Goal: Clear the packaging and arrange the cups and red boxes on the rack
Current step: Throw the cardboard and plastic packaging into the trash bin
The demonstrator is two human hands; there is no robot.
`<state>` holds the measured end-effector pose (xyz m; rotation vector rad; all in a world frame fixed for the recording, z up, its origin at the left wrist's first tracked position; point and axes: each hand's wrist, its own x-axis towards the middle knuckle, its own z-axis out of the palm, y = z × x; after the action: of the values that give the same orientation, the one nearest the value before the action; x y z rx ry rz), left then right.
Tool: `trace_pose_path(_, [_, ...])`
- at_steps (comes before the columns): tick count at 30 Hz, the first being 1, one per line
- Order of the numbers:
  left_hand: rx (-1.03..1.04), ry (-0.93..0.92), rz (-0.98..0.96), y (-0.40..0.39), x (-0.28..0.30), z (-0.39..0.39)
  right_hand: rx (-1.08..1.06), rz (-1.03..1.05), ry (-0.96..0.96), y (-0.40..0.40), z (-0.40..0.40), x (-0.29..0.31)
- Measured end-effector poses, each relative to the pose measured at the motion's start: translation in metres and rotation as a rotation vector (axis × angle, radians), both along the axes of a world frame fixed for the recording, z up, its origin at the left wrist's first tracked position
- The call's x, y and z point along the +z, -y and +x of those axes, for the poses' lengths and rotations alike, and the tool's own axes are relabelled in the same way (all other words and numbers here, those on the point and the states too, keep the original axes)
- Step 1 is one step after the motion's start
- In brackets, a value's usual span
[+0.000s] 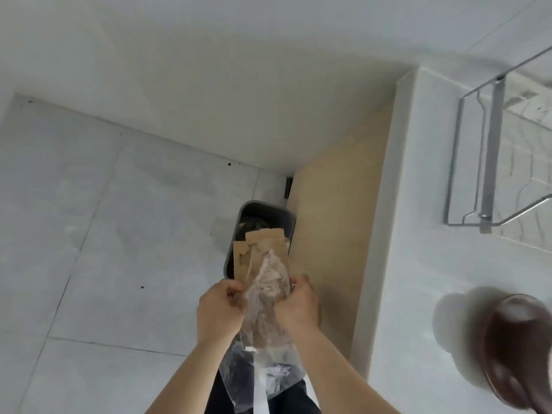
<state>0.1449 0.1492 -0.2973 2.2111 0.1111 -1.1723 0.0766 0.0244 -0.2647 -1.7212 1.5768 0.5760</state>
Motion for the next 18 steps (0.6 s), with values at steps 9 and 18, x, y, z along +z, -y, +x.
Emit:
trace_pose_path(9, [-0.129,0.138,0.046,0.024,-0.12,0.004,0.114,-0.022,-0.061,0.013,0.02,-0.118])
trace_pose_path(18, [-0.454,0.048,-0.079,0.045,-0.211,0.02,0.233,-0.051,-0.096,0.031,0.032,-0.216])
